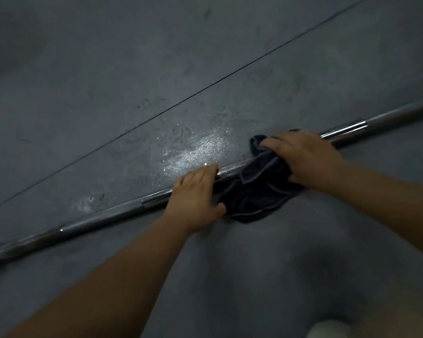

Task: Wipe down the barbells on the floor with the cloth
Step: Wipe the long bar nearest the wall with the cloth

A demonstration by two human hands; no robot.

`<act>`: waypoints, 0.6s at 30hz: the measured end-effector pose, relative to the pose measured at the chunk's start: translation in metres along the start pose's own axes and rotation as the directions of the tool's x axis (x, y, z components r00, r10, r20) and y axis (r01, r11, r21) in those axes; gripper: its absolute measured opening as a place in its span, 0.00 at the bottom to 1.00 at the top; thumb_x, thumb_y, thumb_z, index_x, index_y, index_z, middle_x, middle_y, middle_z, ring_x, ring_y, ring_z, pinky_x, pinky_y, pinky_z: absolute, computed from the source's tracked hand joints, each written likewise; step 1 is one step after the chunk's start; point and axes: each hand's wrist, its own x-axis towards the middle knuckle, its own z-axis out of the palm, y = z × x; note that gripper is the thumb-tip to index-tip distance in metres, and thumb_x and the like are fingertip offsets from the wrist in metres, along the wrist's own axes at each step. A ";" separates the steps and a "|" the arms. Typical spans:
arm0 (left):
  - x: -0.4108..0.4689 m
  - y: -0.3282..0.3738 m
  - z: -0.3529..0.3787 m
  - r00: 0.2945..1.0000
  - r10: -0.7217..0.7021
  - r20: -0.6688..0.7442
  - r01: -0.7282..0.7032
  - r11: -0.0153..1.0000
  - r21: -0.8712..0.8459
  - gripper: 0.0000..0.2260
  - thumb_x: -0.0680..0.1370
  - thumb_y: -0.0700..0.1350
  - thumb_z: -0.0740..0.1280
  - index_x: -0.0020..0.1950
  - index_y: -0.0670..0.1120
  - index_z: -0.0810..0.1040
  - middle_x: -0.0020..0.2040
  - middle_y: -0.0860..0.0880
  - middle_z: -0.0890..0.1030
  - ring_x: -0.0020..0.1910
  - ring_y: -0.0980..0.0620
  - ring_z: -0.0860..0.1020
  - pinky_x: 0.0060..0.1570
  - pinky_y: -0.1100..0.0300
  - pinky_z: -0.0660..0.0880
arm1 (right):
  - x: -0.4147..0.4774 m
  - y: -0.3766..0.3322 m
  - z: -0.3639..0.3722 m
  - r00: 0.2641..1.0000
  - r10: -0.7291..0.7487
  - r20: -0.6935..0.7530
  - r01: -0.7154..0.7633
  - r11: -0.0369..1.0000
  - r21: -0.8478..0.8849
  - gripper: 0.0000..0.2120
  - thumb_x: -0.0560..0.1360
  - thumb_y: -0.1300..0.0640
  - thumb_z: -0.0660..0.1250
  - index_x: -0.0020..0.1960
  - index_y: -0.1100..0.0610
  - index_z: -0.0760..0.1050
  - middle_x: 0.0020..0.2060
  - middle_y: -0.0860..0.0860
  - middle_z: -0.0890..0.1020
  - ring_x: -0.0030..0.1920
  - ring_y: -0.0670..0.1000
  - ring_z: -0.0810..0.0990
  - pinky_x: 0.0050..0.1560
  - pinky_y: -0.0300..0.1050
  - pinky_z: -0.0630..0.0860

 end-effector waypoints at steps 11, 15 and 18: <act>0.025 0.036 0.023 0.995 -0.025 -0.094 0.027 1.000 0.010 0.41 0.64 0.56 0.68 0.75 0.50 0.60 0.65 0.50 0.70 0.65 0.46 0.67 0.68 0.50 0.58 | -0.007 -0.015 0.022 0.981 0.097 -0.166 -0.080 0.991 0.103 0.30 0.68 0.46 0.69 0.68 0.55 0.73 0.56 0.53 0.80 0.54 0.58 0.79 0.58 0.54 0.71; 0.033 0.038 0.018 0.996 -0.063 -0.061 0.061 0.998 -0.026 0.40 0.64 0.60 0.68 0.74 0.54 0.59 0.63 0.53 0.69 0.64 0.49 0.66 0.66 0.50 0.58 | -0.019 0.001 0.016 0.947 0.239 -0.214 -0.213 0.967 0.138 0.35 0.69 0.34 0.68 0.68 0.55 0.73 0.58 0.53 0.81 0.57 0.58 0.79 0.64 0.57 0.69; 0.036 0.041 0.020 0.990 -0.102 -0.095 0.103 0.995 0.000 0.36 0.63 0.62 0.65 0.69 0.53 0.66 0.60 0.52 0.71 0.61 0.48 0.68 0.61 0.51 0.61 | -0.003 -0.026 0.010 0.945 0.289 -0.150 -0.258 0.946 0.197 0.36 0.64 0.30 0.67 0.65 0.50 0.75 0.56 0.48 0.81 0.56 0.53 0.79 0.62 0.55 0.68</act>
